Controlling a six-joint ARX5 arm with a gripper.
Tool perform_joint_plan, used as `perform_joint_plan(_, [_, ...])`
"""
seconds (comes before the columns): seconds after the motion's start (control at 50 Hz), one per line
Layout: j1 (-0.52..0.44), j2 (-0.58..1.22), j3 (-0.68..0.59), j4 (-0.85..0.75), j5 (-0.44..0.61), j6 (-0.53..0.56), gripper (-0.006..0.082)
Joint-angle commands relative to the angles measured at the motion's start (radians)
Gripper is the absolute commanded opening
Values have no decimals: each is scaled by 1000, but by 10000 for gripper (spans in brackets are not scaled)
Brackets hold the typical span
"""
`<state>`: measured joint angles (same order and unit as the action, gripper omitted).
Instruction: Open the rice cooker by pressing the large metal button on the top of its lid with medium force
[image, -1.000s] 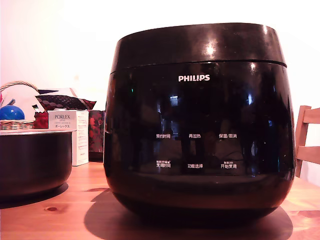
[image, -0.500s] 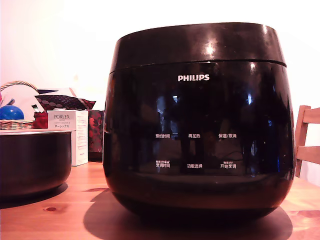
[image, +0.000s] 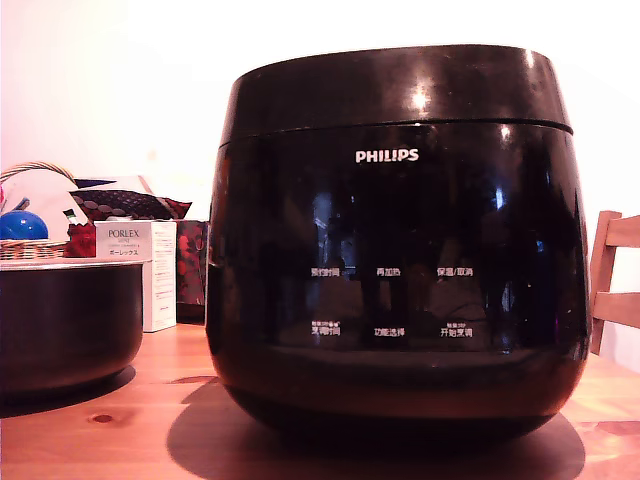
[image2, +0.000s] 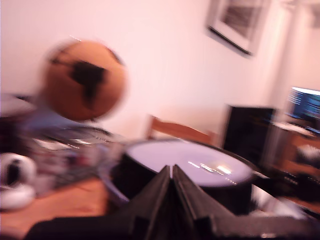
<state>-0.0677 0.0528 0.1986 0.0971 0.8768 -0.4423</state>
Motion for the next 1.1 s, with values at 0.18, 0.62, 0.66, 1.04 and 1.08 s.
perform_joint_plan(0.18, [-106, 175, 87, 5, 66, 37, -20])
perform_joint_plan(0.62, [-357, 624, 300, 9, 6, 349, -20])
perform_joint_plan(0.66, [-383, 664, 322, 11, -14, 389, -20])
perform_joint_plan(1.04, [-578, 989, 534, 16, -135, 539, -20])
perform_joint_plan(1.08, [-589, 1018, 552, 16, -142, 550, -20])
